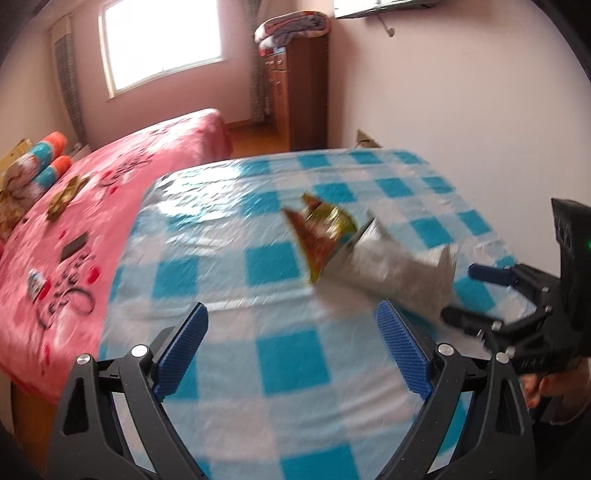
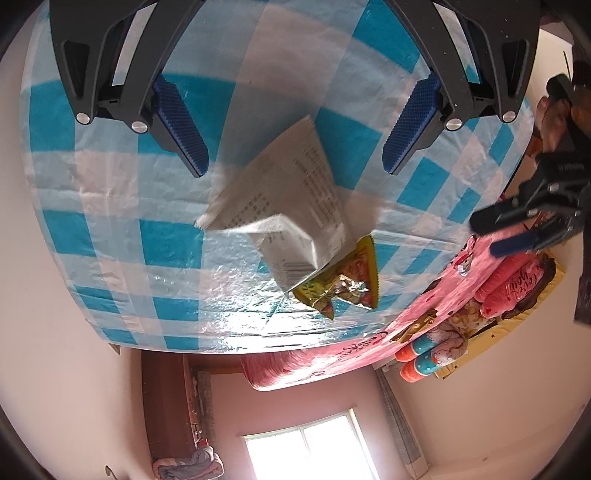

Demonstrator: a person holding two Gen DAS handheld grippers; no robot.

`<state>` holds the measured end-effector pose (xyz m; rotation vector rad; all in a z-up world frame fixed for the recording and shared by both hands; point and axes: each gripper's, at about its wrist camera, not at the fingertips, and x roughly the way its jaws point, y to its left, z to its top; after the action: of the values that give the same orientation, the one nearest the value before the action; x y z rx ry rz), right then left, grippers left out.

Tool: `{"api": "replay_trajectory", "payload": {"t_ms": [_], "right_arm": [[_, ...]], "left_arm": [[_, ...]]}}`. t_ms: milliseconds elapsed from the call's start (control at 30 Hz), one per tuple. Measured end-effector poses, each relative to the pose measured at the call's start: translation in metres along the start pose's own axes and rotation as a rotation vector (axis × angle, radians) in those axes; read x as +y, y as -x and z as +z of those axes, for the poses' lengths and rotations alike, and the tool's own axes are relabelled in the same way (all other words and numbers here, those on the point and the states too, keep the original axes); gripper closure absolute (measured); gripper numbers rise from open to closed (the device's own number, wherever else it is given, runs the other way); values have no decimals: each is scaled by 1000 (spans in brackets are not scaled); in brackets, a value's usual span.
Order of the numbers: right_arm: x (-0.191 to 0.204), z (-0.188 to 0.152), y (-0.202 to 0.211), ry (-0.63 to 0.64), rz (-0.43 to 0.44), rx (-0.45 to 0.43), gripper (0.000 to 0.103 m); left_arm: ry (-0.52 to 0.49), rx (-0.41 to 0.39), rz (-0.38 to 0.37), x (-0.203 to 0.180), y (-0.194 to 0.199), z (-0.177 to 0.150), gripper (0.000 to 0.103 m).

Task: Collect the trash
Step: 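Grasp the yellow snack packet with the left tool while the right tool grasps the white paper bag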

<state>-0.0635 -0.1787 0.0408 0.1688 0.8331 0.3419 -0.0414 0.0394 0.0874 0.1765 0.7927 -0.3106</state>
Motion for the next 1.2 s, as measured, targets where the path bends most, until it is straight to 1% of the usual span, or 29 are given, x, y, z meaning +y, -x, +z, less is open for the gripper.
{"api": "replay_trajectory", "payload": {"t_ms": [67, 100, 267, 433, 600, 667, 733, 800, 867, 933, 1000, 1033, 1067, 1100, 1133, 1167, 1200], "right_arm": [[-1, 6, -4, 6, 7, 0, 9], [-2, 8, -6, 10, 11, 2, 9], [-7, 21, -20, 31, 29, 19, 9], [-10, 31, -26, 48, 43, 17, 9], [-18, 38, -27, 40, 53, 12, 9], [-21, 39, -30, 32, 59, 27, 9], [-27, 38, -34, -2, 73, 47, 9], [-33, 34, -36, -47, 100, 57, 9], [-41, 32, -40, -109, 145, 66, 9], [-46, 29, -42, -153, 180, 66, 9], [-46, 28, -42, -173, 194, 55, 9], [-46, 28, -43, -183, 211, 52, 9], [-45, 28, -43, -188, 223, 52, 9], [-43, 28, -45, -192, 233, 49, 9], [-41, 29, -45, -189, 232, 45, 9], [-38, 29, -46, -180, 223, 39, 9], [-35, 30, -47, -178, 219, 36, 9]], "left_arm": [[-3, 5, -15, -2, -12, 9, 10], [-3, 10, -36, -3, -21, 15, 10], [11, 38, -94, -4, -54, 30, 10], [69, 72, -150, 5, -87, 42, 10], [109, 97, -206, 10, -111, 52, 10], [123, 107, -218, 11, -119, 55, 10], [130, 114, -222, 10, -126, 57, 10], [140, 121, -234, 10, -132, 59, 12], [143, 127, -241, 10, -137, 60, 19], [150, 132, -249, 9, -141, 60, 19], [166, 133, -255, 10, -144, 60, 20], [175, 131, -260, 11, -145, 61, 23], [182, 130, -268, 11, -145, 61, 31], [193, 133, -282, 11, -146, 60, 34], [204, 135, -290, 11, -148, 60, 39], [221, 136, -297, 11, -149, 59, 42], [229, 138, -299, 11, -149, 59, 42]]}}
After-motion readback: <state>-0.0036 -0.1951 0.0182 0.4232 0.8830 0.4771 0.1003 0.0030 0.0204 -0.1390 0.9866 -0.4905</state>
